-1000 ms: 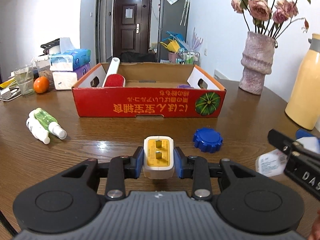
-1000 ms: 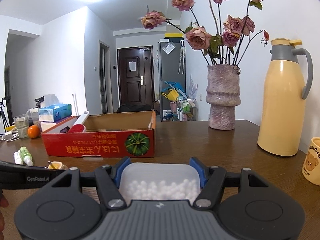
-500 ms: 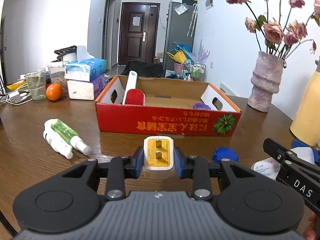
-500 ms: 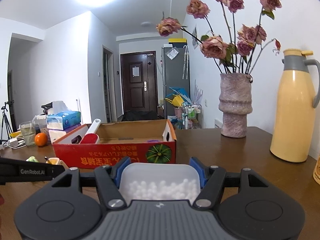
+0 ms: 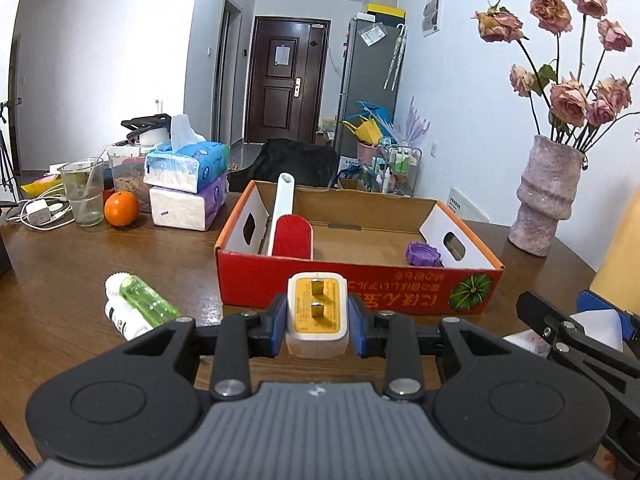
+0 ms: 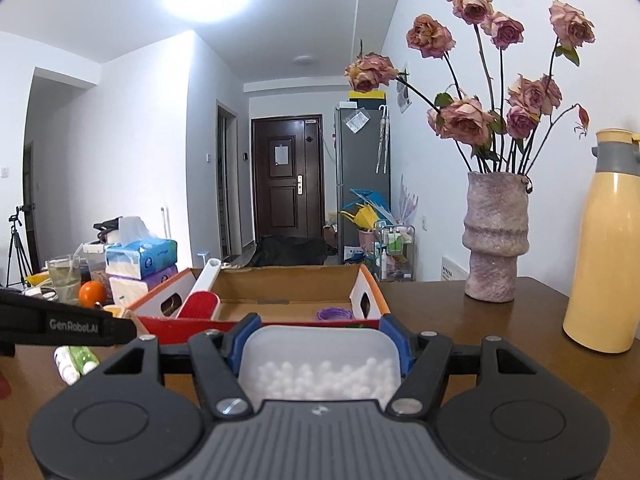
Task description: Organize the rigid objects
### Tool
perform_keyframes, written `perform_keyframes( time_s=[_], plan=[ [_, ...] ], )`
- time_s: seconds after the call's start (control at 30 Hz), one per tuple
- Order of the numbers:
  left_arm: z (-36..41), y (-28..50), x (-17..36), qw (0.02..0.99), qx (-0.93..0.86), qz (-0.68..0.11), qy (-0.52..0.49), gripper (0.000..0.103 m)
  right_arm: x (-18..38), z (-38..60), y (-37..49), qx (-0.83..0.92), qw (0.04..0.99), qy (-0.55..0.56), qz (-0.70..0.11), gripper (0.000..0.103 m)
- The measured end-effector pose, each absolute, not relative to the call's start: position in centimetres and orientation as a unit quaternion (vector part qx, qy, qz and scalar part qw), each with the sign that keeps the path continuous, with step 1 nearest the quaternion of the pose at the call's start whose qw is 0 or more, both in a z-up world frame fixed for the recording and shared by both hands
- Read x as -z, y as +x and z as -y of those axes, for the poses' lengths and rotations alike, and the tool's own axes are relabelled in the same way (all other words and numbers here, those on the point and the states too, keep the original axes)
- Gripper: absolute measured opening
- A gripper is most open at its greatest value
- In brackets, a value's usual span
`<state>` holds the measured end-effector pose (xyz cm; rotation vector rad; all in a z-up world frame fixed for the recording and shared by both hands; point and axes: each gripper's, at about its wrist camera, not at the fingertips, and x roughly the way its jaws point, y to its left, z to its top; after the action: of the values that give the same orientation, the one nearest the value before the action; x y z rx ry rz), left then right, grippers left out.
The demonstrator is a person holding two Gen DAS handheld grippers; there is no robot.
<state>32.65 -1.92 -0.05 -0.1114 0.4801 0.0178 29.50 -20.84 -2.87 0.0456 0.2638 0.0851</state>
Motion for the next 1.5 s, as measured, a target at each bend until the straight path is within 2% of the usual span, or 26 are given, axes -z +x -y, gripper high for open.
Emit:
perform_keyframes(
  time_s=[1.5],
  plan=[
    [-0.7,43.4,-1.3,0.973,-0.038,-0.213,-0.083,0.032,2.8,17.5,40.5,-0.046,0.992,0.033,-0.116,0.064]
  ],
)
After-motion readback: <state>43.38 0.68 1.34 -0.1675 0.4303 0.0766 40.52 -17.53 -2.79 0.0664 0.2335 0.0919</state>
